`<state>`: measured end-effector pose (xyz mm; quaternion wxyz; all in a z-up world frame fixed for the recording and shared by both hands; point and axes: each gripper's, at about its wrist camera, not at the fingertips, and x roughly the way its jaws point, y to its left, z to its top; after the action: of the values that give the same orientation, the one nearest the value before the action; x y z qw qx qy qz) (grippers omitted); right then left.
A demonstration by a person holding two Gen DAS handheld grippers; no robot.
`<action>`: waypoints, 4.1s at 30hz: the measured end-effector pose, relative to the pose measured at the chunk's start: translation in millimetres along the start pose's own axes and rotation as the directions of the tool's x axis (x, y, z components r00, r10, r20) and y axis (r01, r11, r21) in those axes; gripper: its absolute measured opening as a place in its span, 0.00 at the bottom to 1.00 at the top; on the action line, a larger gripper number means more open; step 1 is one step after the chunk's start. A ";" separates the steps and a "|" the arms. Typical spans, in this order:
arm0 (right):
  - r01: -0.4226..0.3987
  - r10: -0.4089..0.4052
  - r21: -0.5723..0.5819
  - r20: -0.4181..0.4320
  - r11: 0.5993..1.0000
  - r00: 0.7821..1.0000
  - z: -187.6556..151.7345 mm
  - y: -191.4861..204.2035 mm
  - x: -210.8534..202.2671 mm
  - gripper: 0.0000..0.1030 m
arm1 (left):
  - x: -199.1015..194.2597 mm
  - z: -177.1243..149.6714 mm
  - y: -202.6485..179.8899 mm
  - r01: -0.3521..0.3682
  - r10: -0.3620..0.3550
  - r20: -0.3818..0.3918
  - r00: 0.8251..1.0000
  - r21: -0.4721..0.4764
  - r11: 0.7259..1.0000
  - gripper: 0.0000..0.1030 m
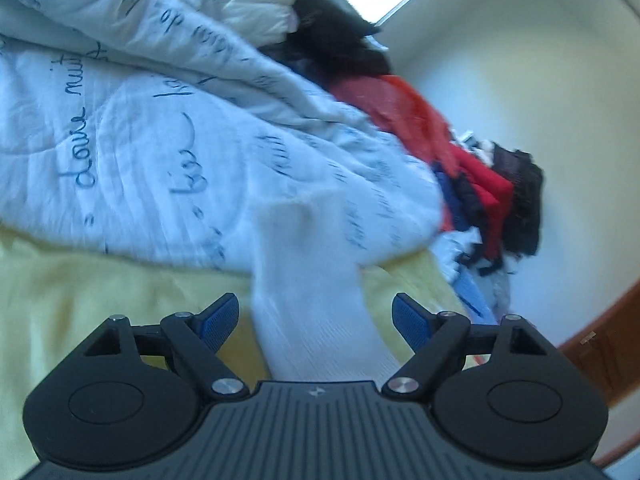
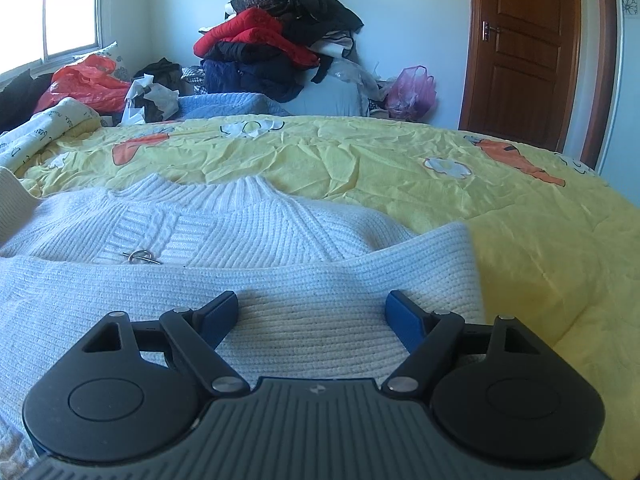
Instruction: Fold small clothes
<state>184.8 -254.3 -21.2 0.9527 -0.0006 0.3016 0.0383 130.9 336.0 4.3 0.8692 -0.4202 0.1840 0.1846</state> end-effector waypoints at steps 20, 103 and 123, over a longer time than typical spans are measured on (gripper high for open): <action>-0.005 0.005 0.002 0.000 1.000 1.000 0.3 0.4 -1.3 0.81 | 21.2 1.4 -49.9 -0.130 0.102 0.106 0.989 0.305 0.943 0.09; -0.405 0.530 0.465 -0.175 0.787 0.830 21.6 37.6 -23.2 0.12 | -86.3 -248.0 -139.3 0.337 -0.372 0.068 0.926 0.295 0.894 0.95; -0.373 0.441 0.510 -0.015 0.775 0.897 65.0 -94.6 -66.9 0.12 | -103.3 -277.0 -161.1 0.366 -0.431 0.005 0.903 0.519 0.772 1.00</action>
<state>174.5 -352.0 68.3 0.8670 0.3060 0.3570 0.1650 72.7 4.5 -0.2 0.9773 -0.1941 0.0784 -0.0331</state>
